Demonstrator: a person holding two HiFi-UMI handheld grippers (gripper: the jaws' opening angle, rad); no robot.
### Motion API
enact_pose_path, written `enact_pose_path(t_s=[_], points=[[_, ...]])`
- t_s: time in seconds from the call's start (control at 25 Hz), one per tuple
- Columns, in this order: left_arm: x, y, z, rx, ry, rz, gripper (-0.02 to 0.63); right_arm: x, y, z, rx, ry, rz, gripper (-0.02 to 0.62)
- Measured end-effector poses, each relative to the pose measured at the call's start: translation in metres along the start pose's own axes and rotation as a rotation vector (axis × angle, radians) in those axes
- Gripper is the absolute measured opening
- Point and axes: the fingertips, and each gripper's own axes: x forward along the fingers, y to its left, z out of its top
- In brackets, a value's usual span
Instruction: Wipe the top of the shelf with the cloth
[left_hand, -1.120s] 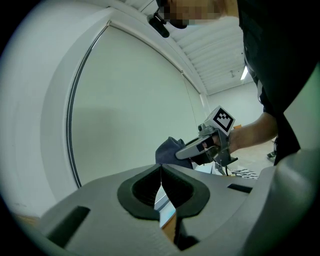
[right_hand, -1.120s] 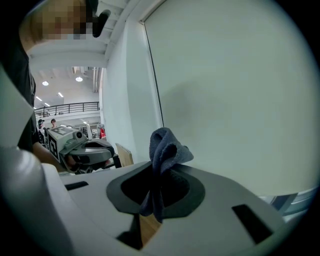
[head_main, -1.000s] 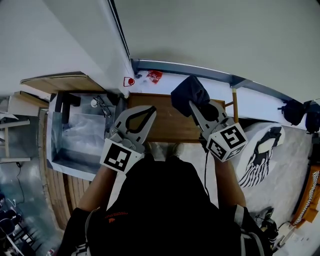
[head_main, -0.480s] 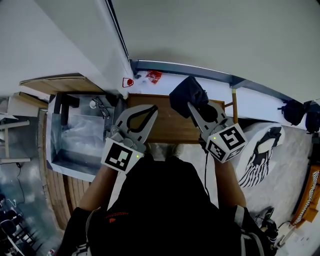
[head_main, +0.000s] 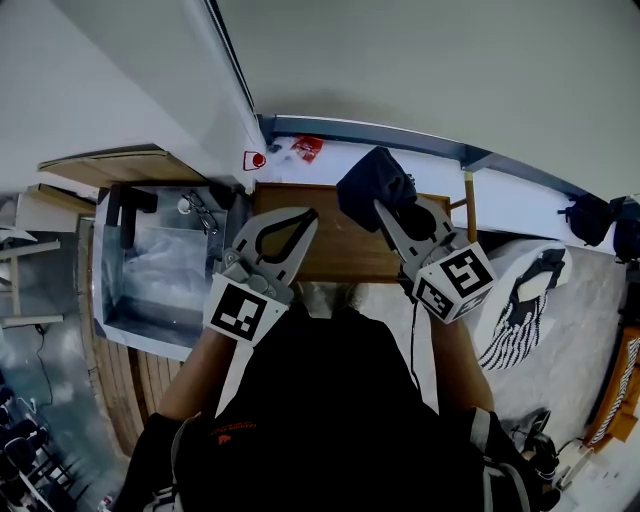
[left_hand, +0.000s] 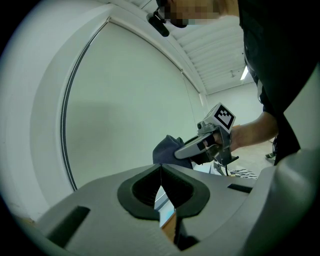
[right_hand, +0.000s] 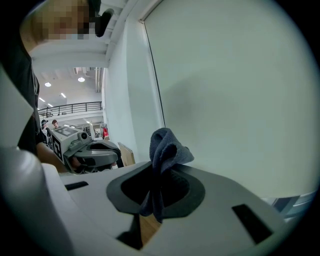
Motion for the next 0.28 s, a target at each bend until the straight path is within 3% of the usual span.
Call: enact_pose_path(t_s=[0.28], points=[[0.0048,-0.0013,-0.0006,0.003,-0.001,-0.012,0.023,-0.0003,-0.002,0.0047,-0.005,-0.009,0.002,0.046]])
